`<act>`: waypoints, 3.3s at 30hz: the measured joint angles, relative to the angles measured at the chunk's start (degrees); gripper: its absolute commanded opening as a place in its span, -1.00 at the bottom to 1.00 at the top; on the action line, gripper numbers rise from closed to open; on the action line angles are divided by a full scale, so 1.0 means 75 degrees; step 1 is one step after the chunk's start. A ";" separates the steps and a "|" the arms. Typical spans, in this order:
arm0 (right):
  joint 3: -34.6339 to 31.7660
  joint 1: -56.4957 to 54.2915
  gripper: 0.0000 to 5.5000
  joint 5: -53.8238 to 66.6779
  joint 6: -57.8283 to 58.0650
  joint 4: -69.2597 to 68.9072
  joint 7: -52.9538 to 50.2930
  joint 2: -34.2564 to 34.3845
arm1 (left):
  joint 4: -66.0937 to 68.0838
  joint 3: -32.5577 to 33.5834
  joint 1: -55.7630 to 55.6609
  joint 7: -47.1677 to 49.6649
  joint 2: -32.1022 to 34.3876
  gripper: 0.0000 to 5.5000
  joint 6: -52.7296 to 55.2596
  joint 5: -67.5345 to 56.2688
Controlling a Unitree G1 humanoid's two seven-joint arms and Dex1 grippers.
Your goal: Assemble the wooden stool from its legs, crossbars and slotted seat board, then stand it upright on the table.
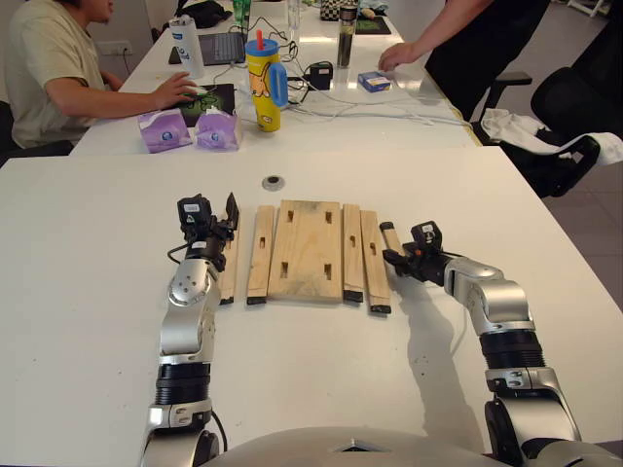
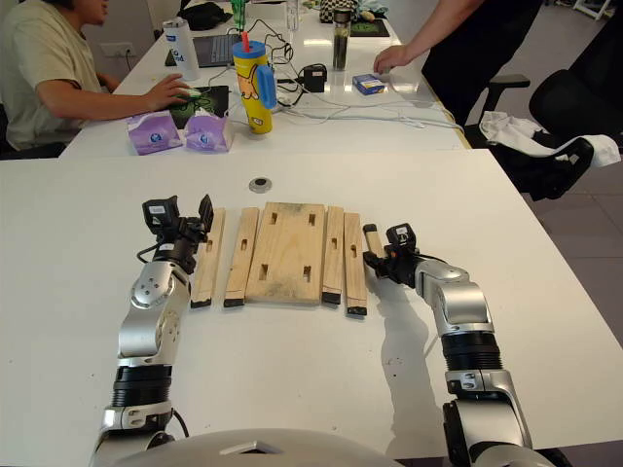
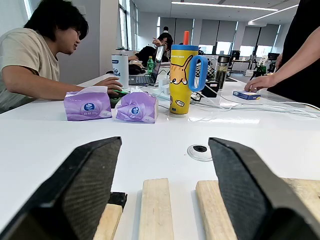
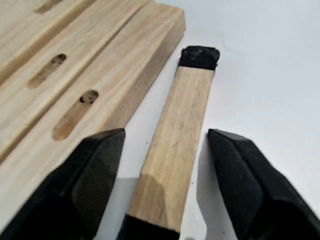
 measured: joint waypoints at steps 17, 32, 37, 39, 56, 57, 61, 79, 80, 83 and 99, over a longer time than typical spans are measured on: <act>-0.0500 0.0021 -0.53 0.0097 -0.0037 0.0093 -0.0817 0.0278 | 0.0093 0.0163 -0.0651 -0.0705 0.0177 0.17 0.0664 -0.0901; 0.0014 0.0158 -0.53 0.1462 -0.2816 -0.2167 0.0738 0.1291 | 0.0249 0.1342 -0.2462 -0.1481 -0.0975 0.17 0.4379 -0.6821; 0.0220 0.0290 -0.53 0.1667 -0.2896 -0.2413 0.1284 0.1223 | 0.0387 0.1330 -0.2582 -0.1436 -0.0954 0.17 0.4663 -0.7055; 0.0235 0.0291 -0.53 0.1773 -0.2921 -0.2460 0.1454 0.1172 | 0.0407 0.1305 -0.2582 -0.1436 -0.0945 0.17 0.4691 -0.7099; 0.0421 0.0378 -0.53 0.1566 -0.3188 -0.2581 0.1475 0.0958 | 0.0388 0.1020 -0.2581 -0.1464 -0.0646 -0.76 0.5021 -0.7150; 0.0434 0.0378 -0.53 0.1530 -0.3228 -0.2560 0.1464 0.0952 | 0.0388 0.1024 -0.2581 -0.1444 -0.0647 -0.82 0.5025 -0.7170; 0.0525 0.0370 -0.42 0.1346 -0.3429 -0.2465 0.1426 0.0920 | 0.0388 0.1046 -0.2580 -0.1348 -0.0647 -0.84 0.5050 -0.7187; -0.0160 -0.0010 0.06 0.1002 -0.2432 -0.0992 0.0161 0.0674 | -0.1086 0.0907 -0.0109 0.0391 -0.0903 -0.85 0.1270 -0.3717; -0.0129 -0.0037 0.06 0.0994 -0.2423 -0.0932 0.0153 0.0713 | -0.0917 0.0922 -0.0108 0.0439 -0.0903 -0.85 0.0963 -0.3553; -0.0006 -0.0037 0.06 0.0985 -0.2404 -0.0890 0.0142 0.0855 | -0.0474 0.0943 -0.0108 0.0459 -0.0902 -0.85 0.0471 -0.3282; 0.0179 -0.0036 0.06 0.0975 -0.2344 -0.0811 0.0135 0.0981 | 0.0373 0.0738 -0.0109 0.0344 -0.0895 -0.85 0.0181 -0.3498</act>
